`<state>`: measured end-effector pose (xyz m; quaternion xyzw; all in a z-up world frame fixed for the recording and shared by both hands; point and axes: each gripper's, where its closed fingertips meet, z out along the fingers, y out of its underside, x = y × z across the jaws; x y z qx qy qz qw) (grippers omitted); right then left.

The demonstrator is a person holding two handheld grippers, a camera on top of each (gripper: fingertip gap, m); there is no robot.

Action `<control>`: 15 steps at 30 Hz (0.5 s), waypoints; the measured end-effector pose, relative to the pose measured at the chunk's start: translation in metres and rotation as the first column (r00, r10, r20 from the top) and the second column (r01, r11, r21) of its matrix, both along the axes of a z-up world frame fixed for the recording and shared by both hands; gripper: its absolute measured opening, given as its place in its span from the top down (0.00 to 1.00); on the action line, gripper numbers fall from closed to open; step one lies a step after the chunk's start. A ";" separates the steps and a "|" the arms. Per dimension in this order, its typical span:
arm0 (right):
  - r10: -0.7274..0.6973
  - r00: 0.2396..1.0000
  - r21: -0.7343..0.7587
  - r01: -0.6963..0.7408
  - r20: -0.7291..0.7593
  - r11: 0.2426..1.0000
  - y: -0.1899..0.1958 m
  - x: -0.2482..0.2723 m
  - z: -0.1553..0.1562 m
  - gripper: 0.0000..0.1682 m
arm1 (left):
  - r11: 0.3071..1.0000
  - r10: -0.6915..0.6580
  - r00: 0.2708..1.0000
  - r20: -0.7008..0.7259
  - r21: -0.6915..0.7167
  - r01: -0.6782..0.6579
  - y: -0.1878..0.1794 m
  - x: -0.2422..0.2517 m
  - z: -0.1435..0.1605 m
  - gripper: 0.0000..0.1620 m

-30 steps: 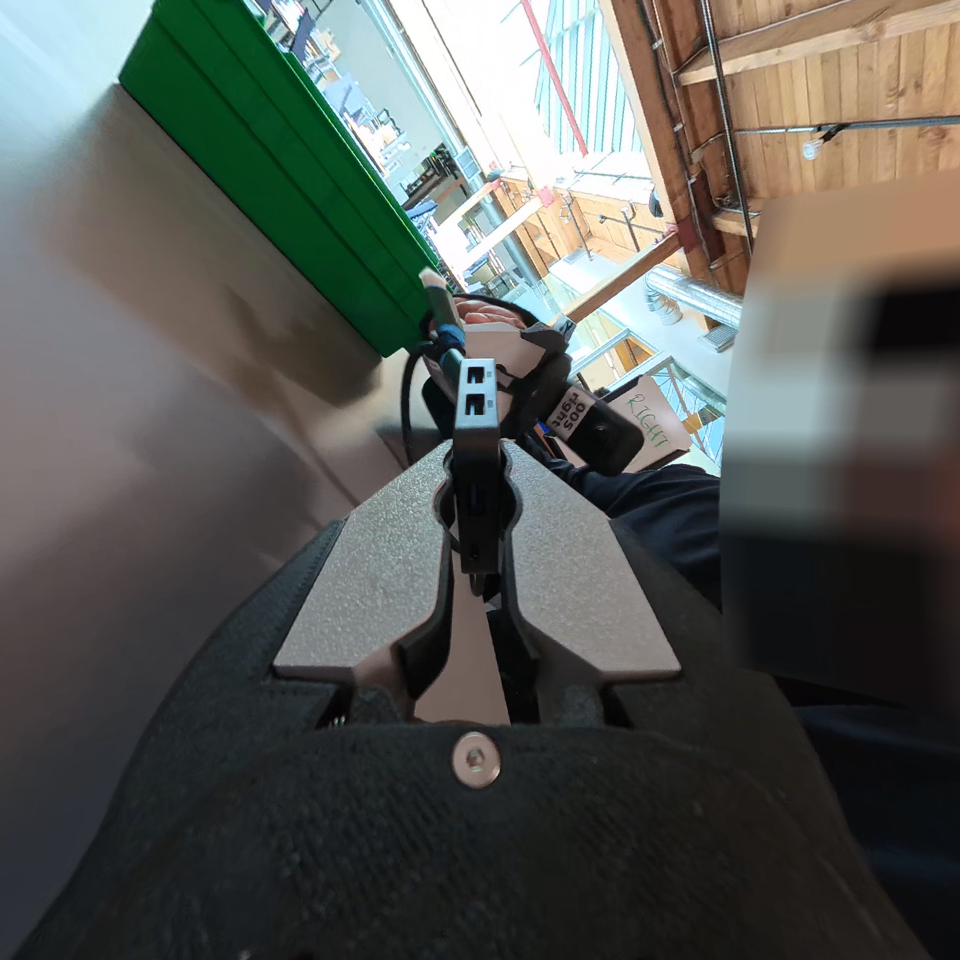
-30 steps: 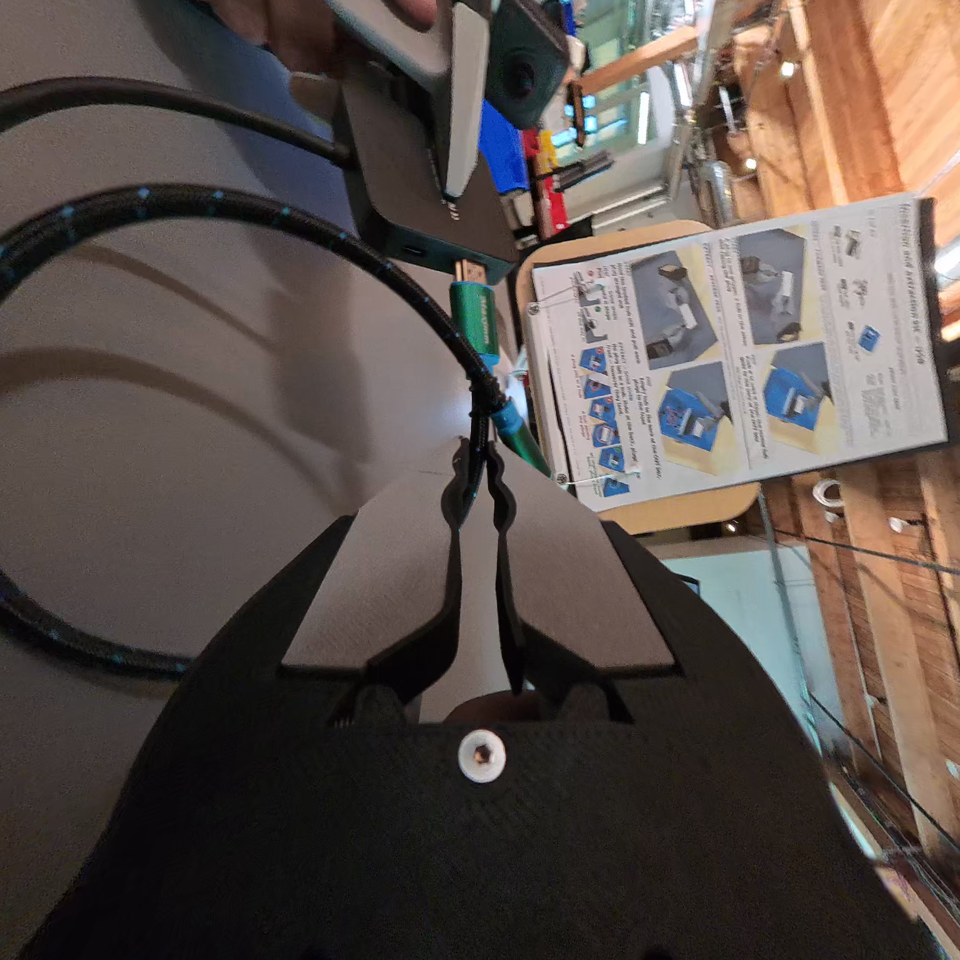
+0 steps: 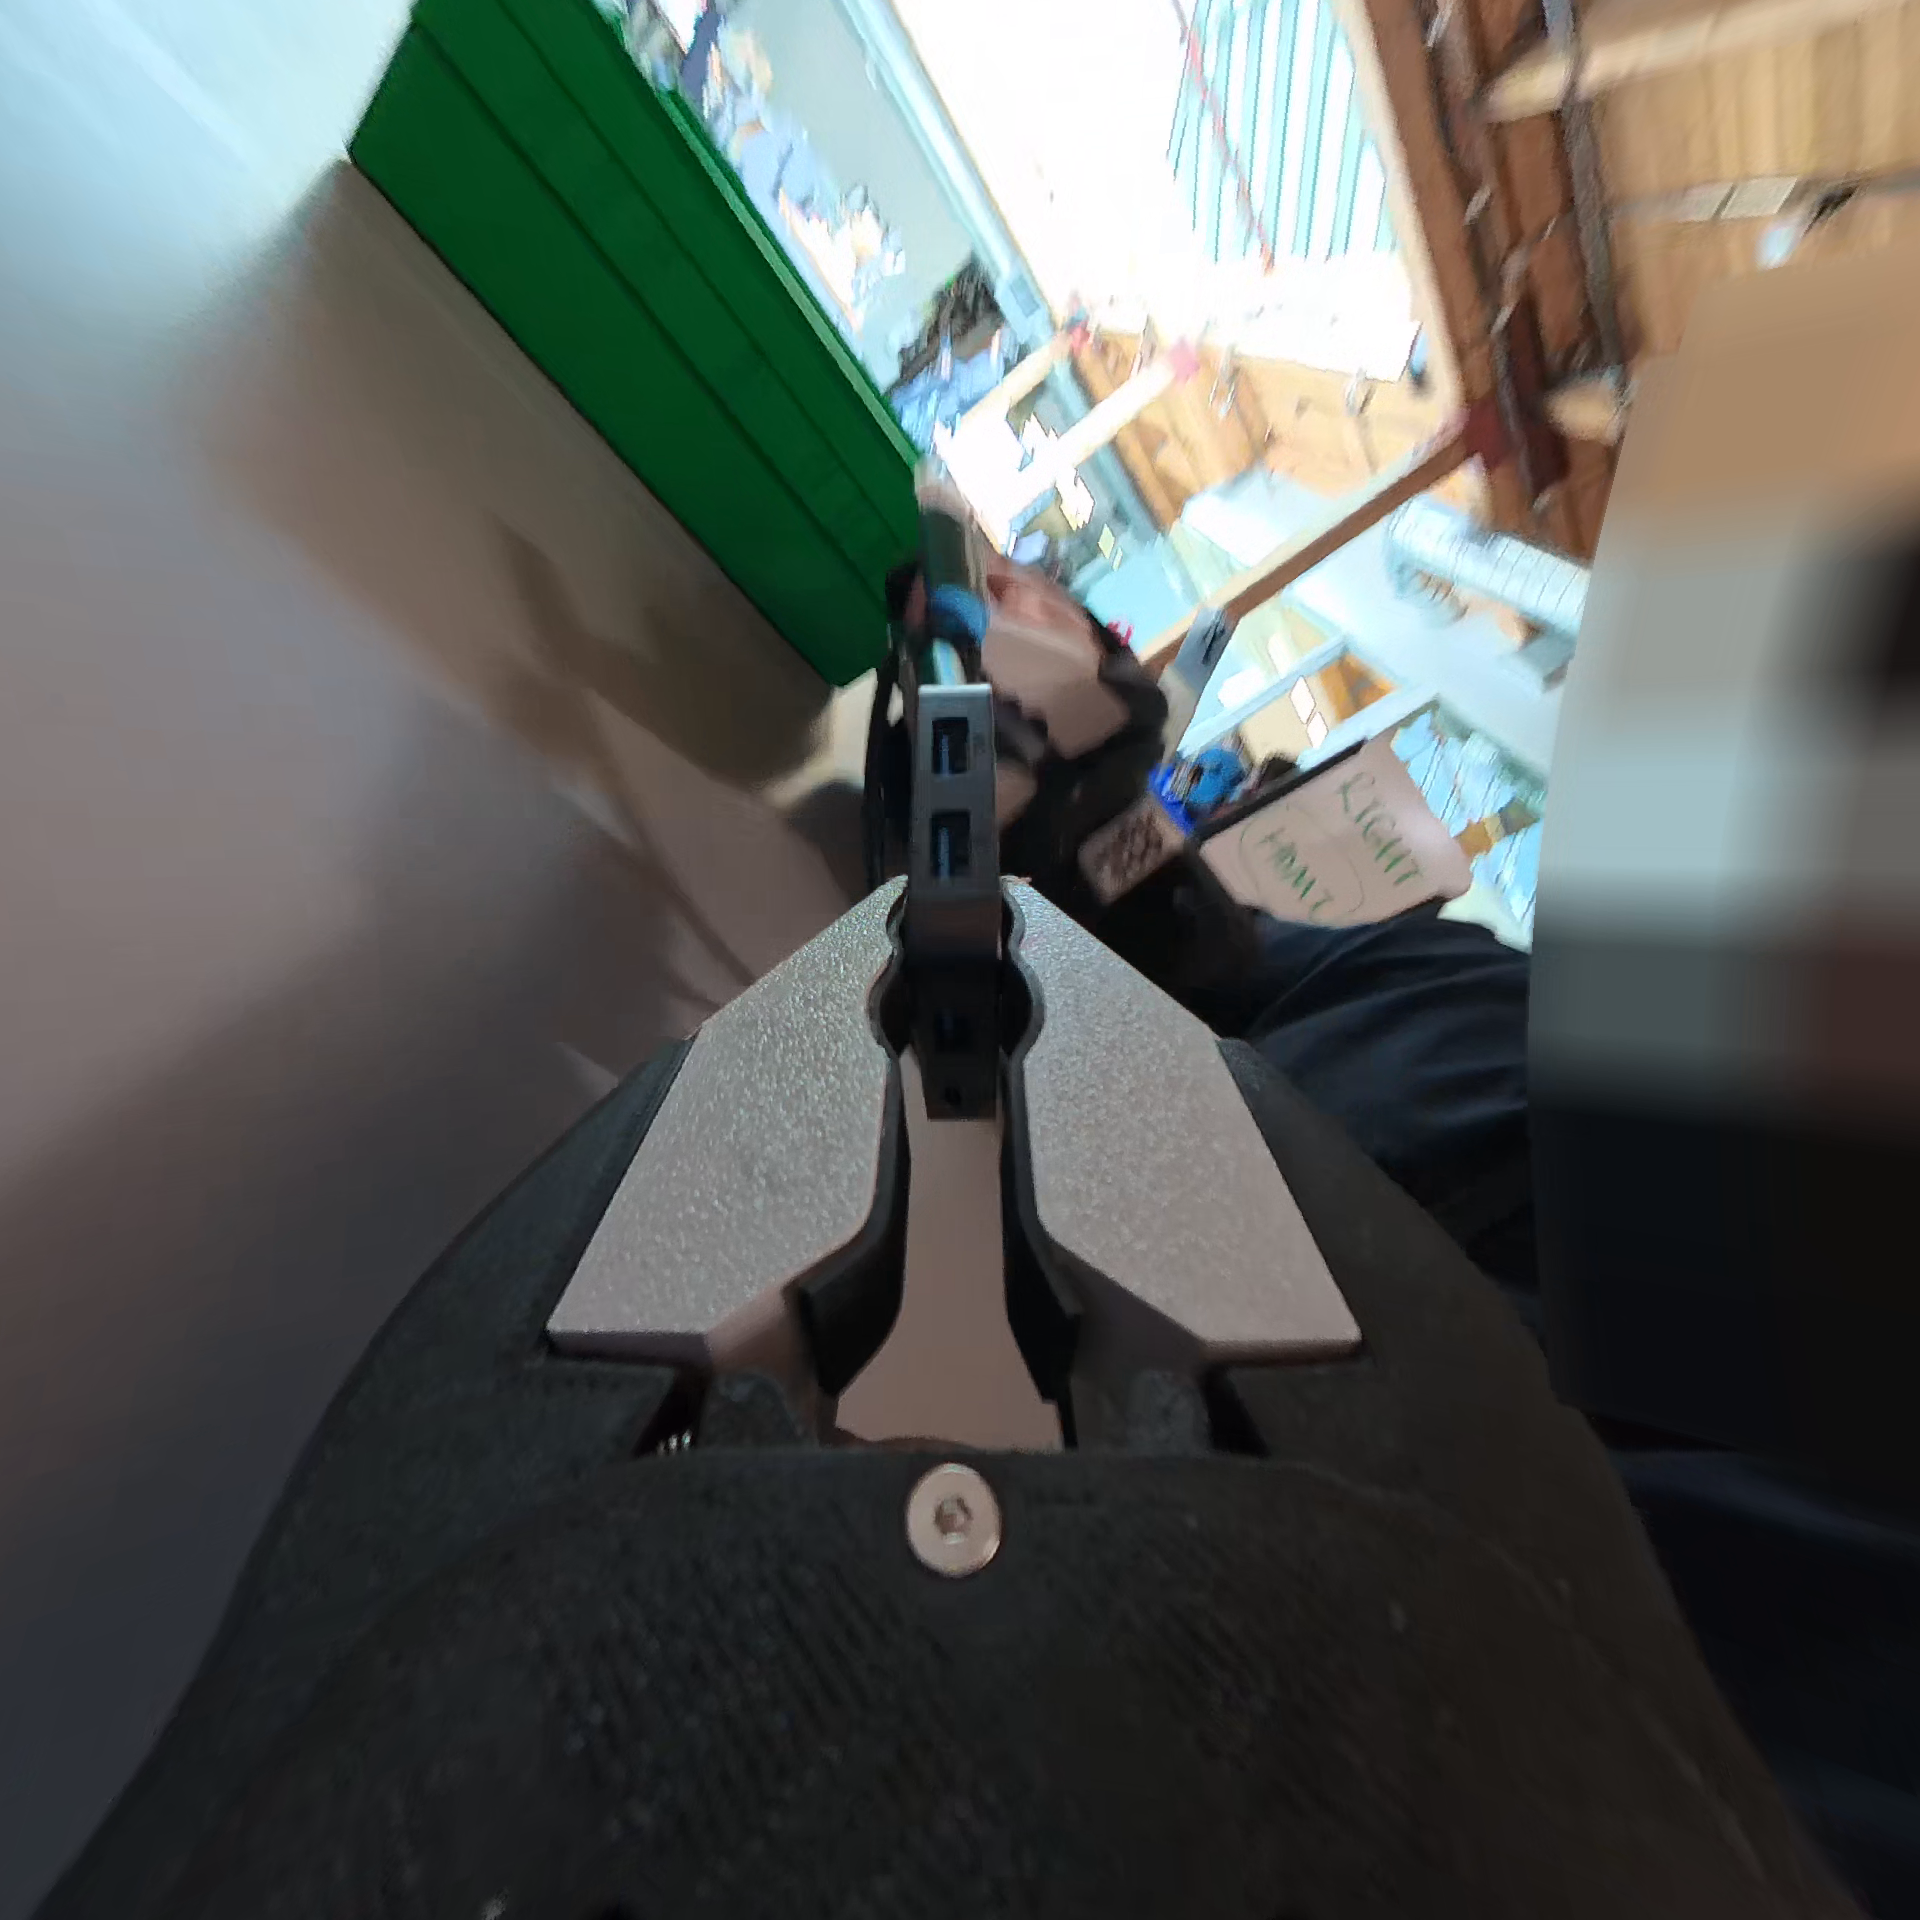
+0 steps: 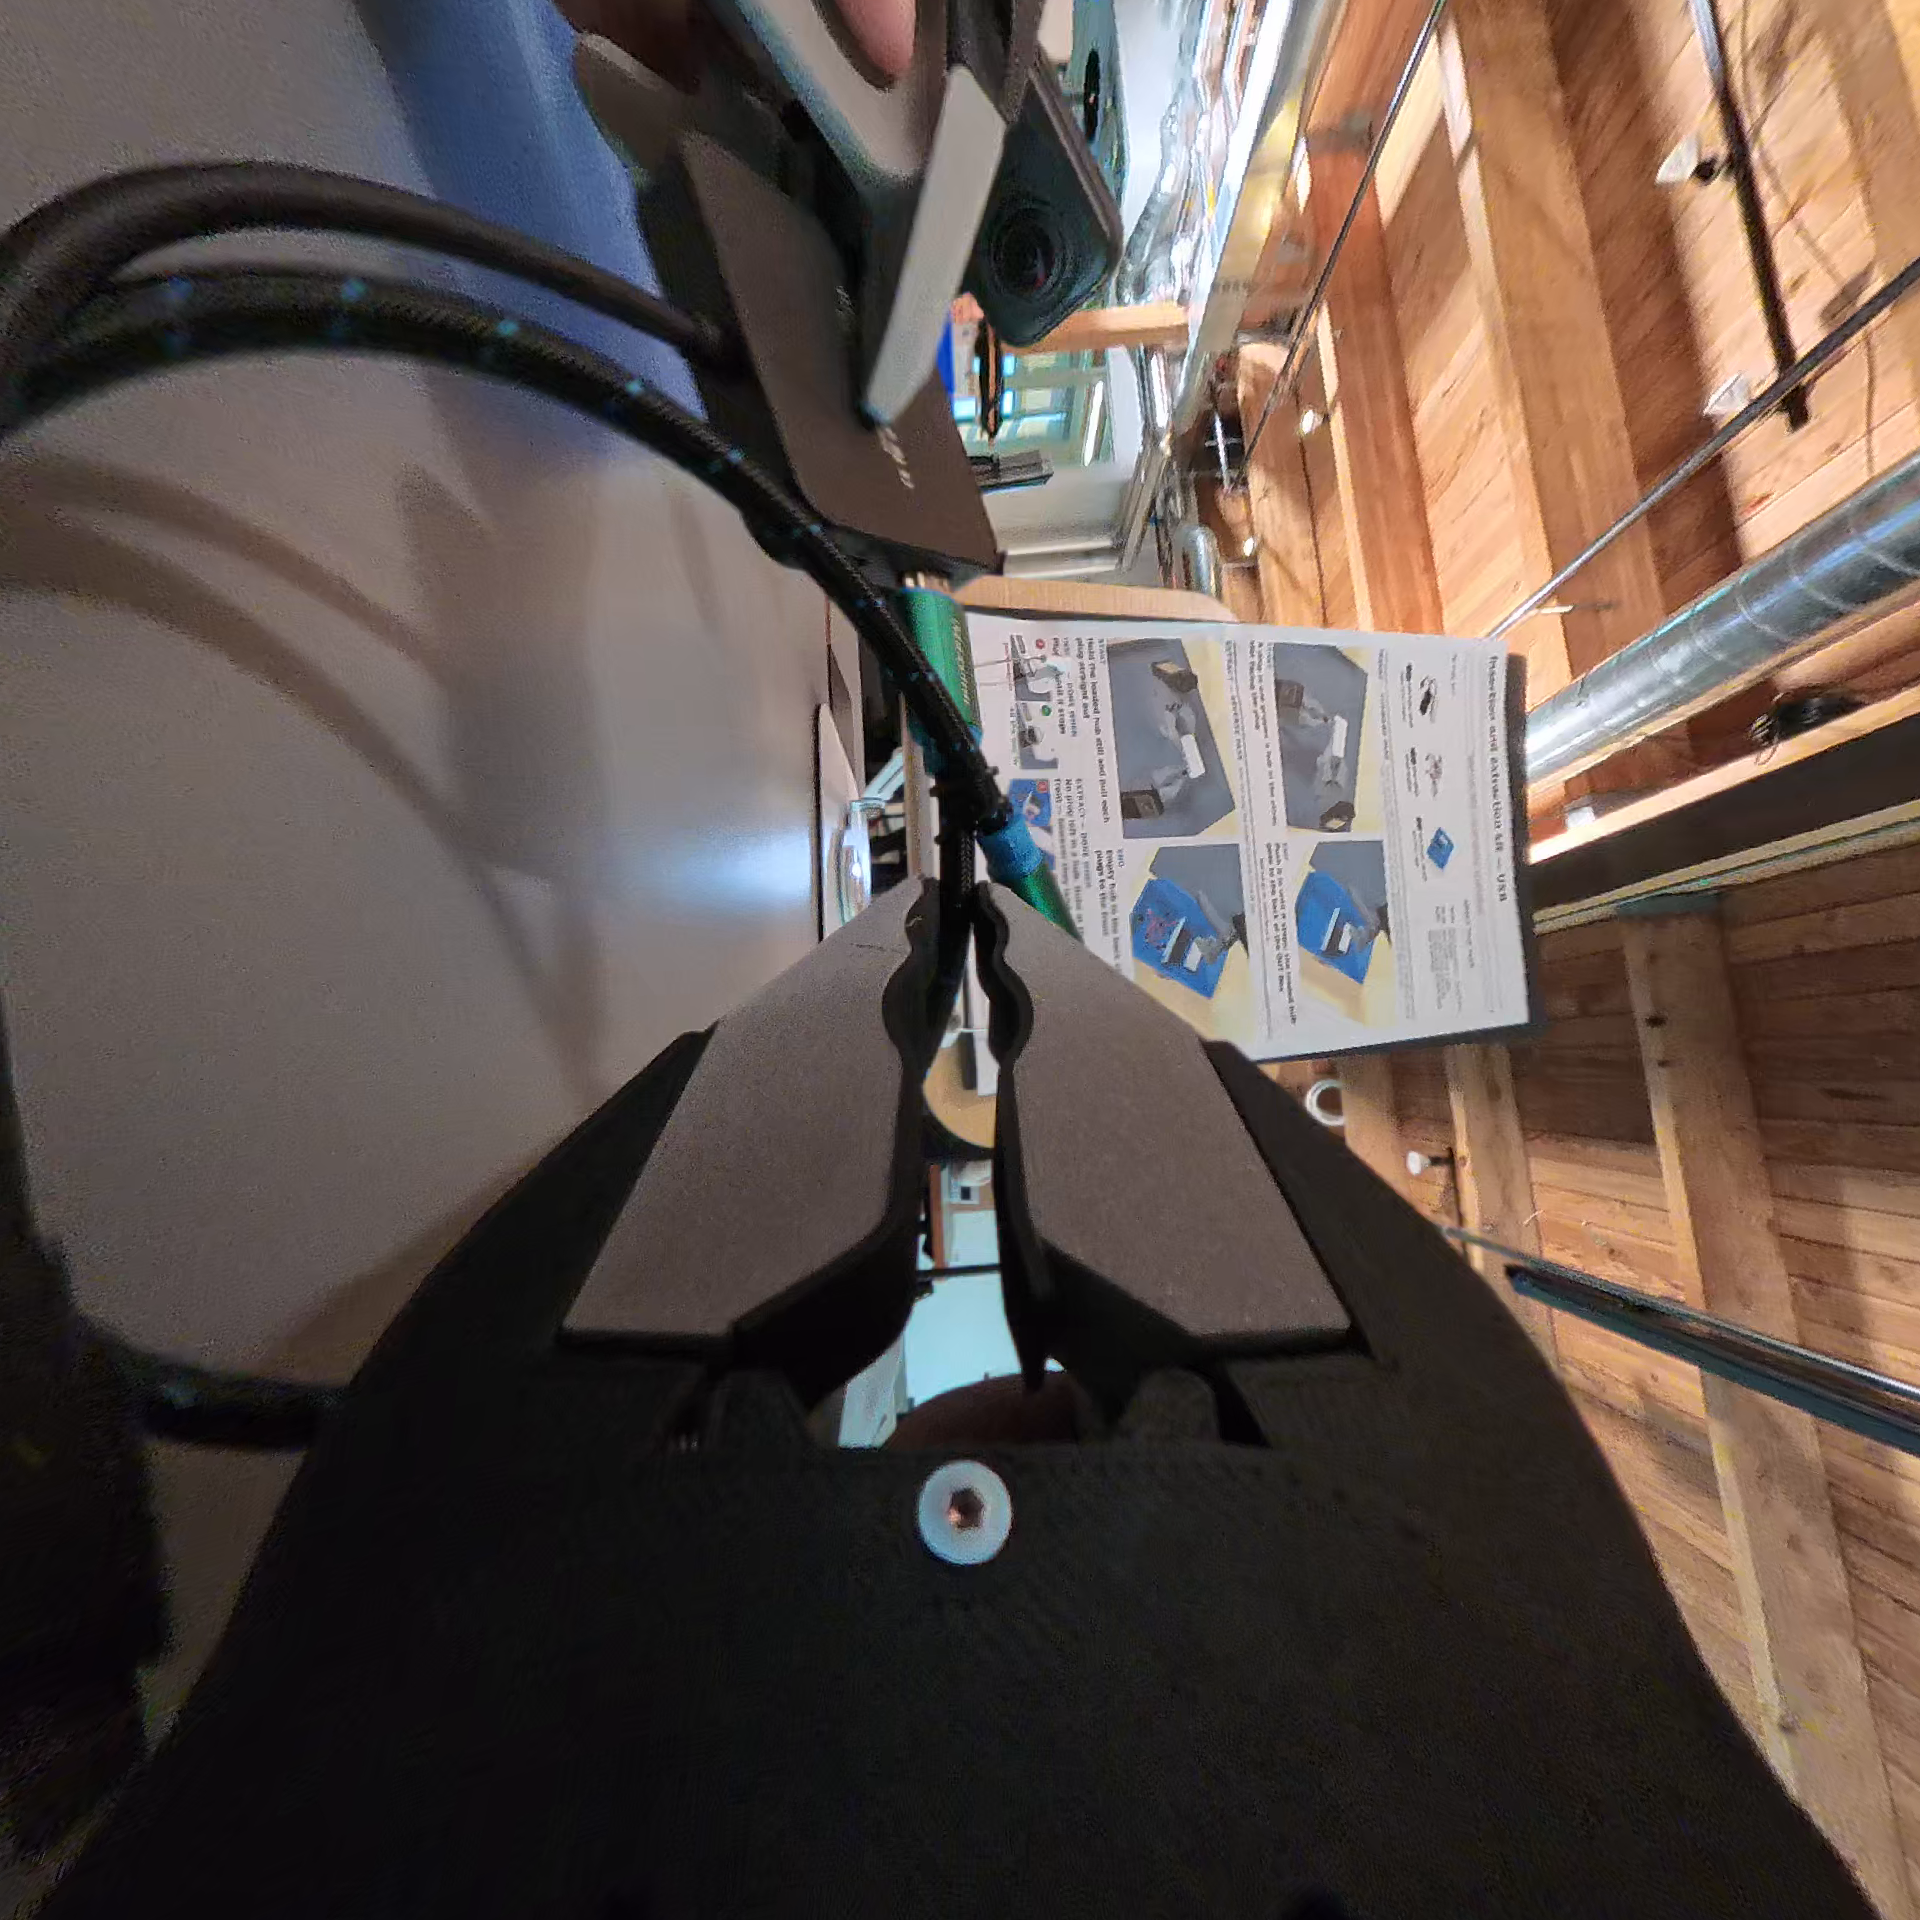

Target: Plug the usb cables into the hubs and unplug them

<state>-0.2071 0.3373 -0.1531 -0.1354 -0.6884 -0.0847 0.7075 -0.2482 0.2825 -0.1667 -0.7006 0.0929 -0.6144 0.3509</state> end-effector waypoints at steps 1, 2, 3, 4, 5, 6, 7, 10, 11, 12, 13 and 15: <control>0.010 1.000 0.008 -0.010 -0.003 1.000 0.003 -0.001 0.002 0.99 | 1.000 -0.020 0.999 -0.034 0.006 0.020 -0.002 0.005 -0.003 0.94; 0.008 1.000 0.013 -0.008 -0.005 1.000 0.007 -0.002 0.004 0.98 | 0.999 -0.032 0.998 -0.063 0.013 0.033 -0.004 0.008 -0.006 0.94; 0.001 1.000 0.031 0.000 -0.006 1.000 0.011 -0.004 0.006 0.98 | 0.999 -0.044 0.996 -0.080 0.019 0.046 -0.005 0.011 -0.007 0.93; 0.003 1.000 0.064 -0.003 -0.004 0.998 0.011 -0.005 0.008 0.98 | 0.998 -0.049 0.995 -0.089 0.021 0.051 -0.006 0.013 -0.008 0.93; 0.009 1.000 0.101 -0.009 -0.005 0.995 0.010 -0.006 0.010 0.98 | 0.998 -0.059 0.994 -0.091 0.023 0.062 -0.007 0.014 -0.008 0.93; 0.018 1.000 0.131 -0.017 -0.007 0.991 0.009 -0.006 0.012 0.99 | 0.998 -0.061 0.995 -0.082 0.026 0.063 -0.008 0.014 -0.006 0.93; 0.034 0.999 0.157 -0.032 -0.012 0.987 0.007 -0.006 0.015 0.98 | 0.998 -0.063 0.996 -0.070 0.026 0.065 -0.008 0.013 -0.005 0.93; 0.046 0.999 0.234 -0.040 -0.024 0.971 0.001 -0.004 0.021 0.98 | 0.998 -0.055 0.997 -0.052 0.019 0.056 -0.007 0.011 -0.004 0.94; 0.033 0.999 0.242 -0.024 -0.030 0.970 0.000 -0.005 0.022 0.98 | 0.999 -0.050 0.997 -0.051 0.015 0.051 -0.006 0.010 -0.004 0.94; 0.024 0.999 0.235 -0.014 -0.042 0.972 -0.001 -0.006 0.023 0.98 | 0.999 -0.045 0.998 -0.053 0.011 0.046 -0.005 0.009 -0.005 0.94; 0.021 0.998 0.217 -0.008 -0.054 0.976 -0.002 -0.006 0.023 0.98 | 0.999 -0.044 0.998 -0.053 0.011 0.044 -0.005 0.009 -0.005 0.94; 0.018 0.997 0.178 -0.005 -0.072 0.984 -0.003 -0.005 0.022 0.99 | 0.999 -0.037 0.997 -0.061 0.012 0.037 -0.004 0.009 -0.006 0.94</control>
